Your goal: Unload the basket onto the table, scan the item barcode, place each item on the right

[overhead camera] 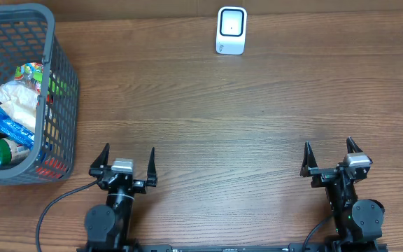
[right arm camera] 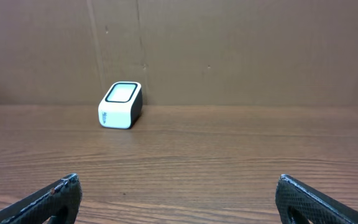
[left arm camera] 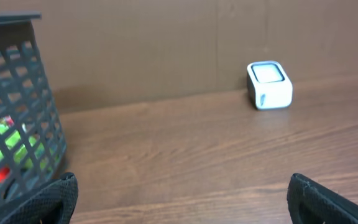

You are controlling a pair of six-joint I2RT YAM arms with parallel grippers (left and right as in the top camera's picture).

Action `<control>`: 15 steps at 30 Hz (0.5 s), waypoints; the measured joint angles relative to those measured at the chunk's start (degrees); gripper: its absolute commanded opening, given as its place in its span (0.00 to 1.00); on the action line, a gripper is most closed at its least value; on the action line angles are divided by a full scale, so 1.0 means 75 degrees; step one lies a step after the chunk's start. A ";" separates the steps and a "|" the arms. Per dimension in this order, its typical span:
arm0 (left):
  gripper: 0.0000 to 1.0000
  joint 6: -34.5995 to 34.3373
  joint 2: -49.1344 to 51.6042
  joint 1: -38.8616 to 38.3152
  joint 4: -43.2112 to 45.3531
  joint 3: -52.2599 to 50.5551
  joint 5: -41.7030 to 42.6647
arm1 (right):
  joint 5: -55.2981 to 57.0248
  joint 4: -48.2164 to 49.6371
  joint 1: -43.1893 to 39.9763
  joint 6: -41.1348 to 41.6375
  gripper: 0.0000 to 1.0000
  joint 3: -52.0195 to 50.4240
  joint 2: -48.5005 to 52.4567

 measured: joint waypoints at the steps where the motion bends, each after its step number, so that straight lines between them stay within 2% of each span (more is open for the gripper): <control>1: 1.00 -0.0026 0.0006 0.0000 -0.0137 0.0195 0.0006 | 0.0009 0.0000 0.0000 0.0000 1.00 0.0000 0.0000; 7: 1.00 -0.0058 0.0694 0.0000 -0.0653 0.1448 0.0035 | 0.0015 0.0000 0.0000 0.0003 1.00 0.0000 0.0000; 15: 1.00 -0.0064 0.2967 0.0000 -0.1378 0.3800 0.0446 | 0.0017 0.0009 0.0000 -0.0003 1.00 0.0000 0.0000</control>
